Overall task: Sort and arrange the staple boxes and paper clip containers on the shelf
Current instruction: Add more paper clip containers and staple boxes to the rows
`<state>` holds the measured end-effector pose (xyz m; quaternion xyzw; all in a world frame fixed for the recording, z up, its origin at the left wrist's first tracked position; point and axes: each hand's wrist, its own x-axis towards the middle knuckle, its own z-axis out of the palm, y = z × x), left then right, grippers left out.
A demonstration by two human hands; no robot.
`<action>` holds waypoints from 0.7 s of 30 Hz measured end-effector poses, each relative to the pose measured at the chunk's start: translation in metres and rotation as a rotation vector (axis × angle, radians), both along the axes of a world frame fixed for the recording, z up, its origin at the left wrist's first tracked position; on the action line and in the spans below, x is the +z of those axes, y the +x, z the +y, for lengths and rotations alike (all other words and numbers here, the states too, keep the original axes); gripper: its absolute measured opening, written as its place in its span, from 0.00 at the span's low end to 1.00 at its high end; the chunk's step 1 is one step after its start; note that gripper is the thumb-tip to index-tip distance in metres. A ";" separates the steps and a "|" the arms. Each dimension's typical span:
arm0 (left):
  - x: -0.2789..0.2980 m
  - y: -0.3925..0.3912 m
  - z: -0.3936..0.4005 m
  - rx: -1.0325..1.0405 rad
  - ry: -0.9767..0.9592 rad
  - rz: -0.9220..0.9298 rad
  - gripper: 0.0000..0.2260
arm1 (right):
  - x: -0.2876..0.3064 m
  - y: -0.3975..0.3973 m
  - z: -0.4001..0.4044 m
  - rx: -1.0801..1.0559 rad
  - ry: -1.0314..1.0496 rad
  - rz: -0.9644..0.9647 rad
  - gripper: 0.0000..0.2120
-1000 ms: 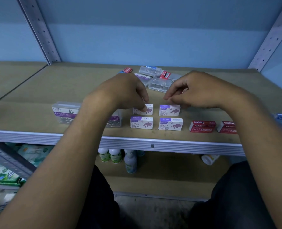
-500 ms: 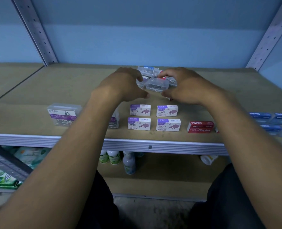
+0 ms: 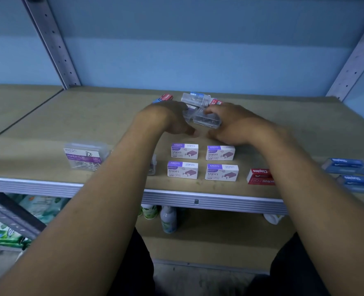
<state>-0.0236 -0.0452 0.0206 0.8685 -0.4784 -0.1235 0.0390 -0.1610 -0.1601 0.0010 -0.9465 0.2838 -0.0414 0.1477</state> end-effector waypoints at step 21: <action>0.015 -0.013 0.020 0.008 -0.049 -0.068 0.31 | 0.005 -0.002 0.011 0.020 -0.021 -0.144 0.14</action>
